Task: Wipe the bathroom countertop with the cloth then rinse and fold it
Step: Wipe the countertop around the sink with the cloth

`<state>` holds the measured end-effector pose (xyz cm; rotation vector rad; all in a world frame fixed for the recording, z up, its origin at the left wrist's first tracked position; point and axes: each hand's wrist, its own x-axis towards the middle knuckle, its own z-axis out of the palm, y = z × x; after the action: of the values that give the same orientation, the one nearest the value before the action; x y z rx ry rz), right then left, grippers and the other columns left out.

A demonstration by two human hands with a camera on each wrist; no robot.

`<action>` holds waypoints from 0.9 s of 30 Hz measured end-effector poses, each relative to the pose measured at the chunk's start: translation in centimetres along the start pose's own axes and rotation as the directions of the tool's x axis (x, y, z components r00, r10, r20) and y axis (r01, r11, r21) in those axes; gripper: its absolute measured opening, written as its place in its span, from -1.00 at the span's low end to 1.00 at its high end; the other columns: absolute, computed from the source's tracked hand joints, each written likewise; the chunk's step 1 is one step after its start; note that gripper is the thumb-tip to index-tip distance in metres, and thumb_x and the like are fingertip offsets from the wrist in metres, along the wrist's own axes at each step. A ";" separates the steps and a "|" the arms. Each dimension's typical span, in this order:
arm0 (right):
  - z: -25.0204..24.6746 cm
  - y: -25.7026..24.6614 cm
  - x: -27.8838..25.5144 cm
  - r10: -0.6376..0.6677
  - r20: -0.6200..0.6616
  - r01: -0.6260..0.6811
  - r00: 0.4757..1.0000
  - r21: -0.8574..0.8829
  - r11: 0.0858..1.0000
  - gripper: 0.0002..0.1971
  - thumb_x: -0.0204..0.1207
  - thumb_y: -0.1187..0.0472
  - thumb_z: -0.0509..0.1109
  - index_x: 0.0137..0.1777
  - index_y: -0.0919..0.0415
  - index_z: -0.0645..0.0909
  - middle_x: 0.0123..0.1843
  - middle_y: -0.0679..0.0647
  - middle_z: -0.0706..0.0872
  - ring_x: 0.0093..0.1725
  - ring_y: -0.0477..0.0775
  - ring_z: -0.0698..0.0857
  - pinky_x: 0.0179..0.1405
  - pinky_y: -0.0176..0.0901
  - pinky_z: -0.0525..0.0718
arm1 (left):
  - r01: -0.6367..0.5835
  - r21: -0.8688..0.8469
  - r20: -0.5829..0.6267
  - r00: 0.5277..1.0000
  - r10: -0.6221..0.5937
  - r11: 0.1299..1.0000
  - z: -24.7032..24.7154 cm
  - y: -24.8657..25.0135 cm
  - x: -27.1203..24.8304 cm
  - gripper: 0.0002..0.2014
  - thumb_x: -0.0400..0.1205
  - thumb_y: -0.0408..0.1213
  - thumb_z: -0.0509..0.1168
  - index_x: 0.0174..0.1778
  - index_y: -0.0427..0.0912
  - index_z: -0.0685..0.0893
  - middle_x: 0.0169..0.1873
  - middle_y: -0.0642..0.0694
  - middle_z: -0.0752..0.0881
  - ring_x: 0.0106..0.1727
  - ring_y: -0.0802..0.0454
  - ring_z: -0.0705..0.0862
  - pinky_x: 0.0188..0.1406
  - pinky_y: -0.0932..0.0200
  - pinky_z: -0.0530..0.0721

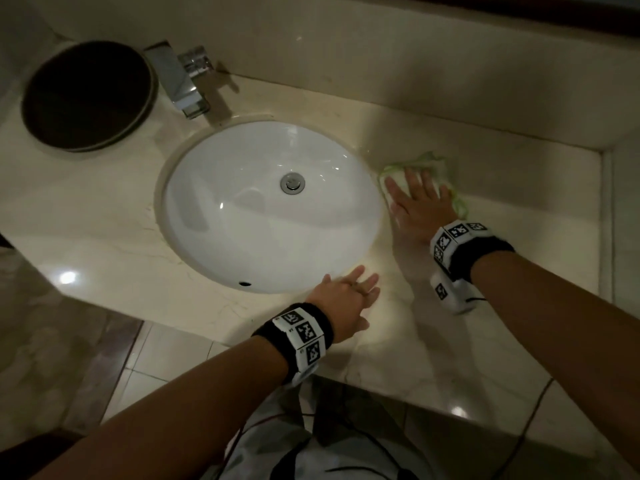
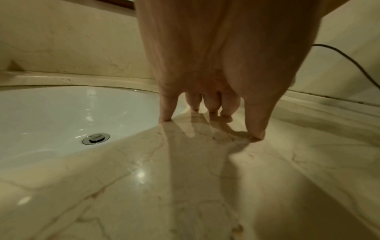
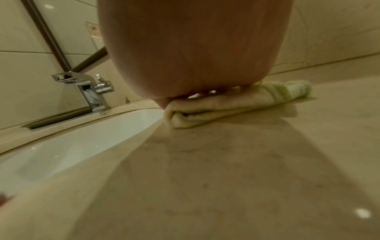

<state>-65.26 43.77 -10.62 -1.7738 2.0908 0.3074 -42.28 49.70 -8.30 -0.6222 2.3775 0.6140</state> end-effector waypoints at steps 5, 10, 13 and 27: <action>0.2 -0.6 -2.6 -0.068 0.025 0.069 0.997 -0.028 0.997 -0.44 0.74 -0.05 -0.13 0.70 -0.17 -0.19 0.75 0.10 -0.25 0.70 0.26 -0.25 0.62 0.35 -0.13 | -0.002 0.005 0.003 1.000 0.002 1.000 -0.4 0.1 -0.3 -0.33 0.71 0.03 0.15 0.70 -0.02 0.04 0.70 0.10 -0.14 0.70 0.01 -0.21 0.55 -0.36 0.19; 1.4 -1.8 -7.8 -0.149 0.096 0.155 0.984 -0.059 0.986 -0.27 0.48 -0.22 -0.47 0.70 -0.15 -0.19 0.75 0.12 -0.24 0.70 0.29 -0.22 0.60 0.35 -0.12 | -0.015 -0.021 0.001 1.000 0.015 1.000 -0.7 -0.1 -0.7 -0.32 0.71 0.03 0.17 0.70 0.00 0.03 0.70 0.11 -0.14 0.71 0.01 -0.21 0.55 -0.36 0.22; 2.0 -2.4 -9.2 -0.142 0.091 0.148 0.986 -0.067 0.987 -0.26 0.46 -0.18 -0.50 0.70 -0.16 -0.18 0.75 0.11 -0.23 0.71 0.28 -0.22 0.60 0.35 -0.12 | -0.026 -0.028 0.004 1.000 0.026 0.999 -0.9 -0.2 -0.7 -0.32 0.71 0.03 0.17 0.70 0.01 0.02 0.70 0.12 -0.15 0.70 0.02 -0.20 0.56 -0.34 0.22; -1.1 -1.9 1.1 0.024 0.068 -0.022 0.997 -0.035 0.999 -0.44 0.76 -0.04 -0.12 0.68 -0.23 -0.26 0.75 0.04 -0.25 0.71 0.23 -0.19 0.60 0.35 -0.06 | -0.092 0.032 0.060 0.994 0.090 0.995 -0.6 -0.8 -0.2 -0.24 0.71 0.03 0.17 0.71 -0.08 -0.10 0.71 0.00 -0.18 0.70 -0.10 -0.22 0.54 -0.41 0.21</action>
<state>-63.74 42.01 -9.96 -1.7341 2.0707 0.4067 -41.99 48.82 -7.93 -0.4764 2.3665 0.6205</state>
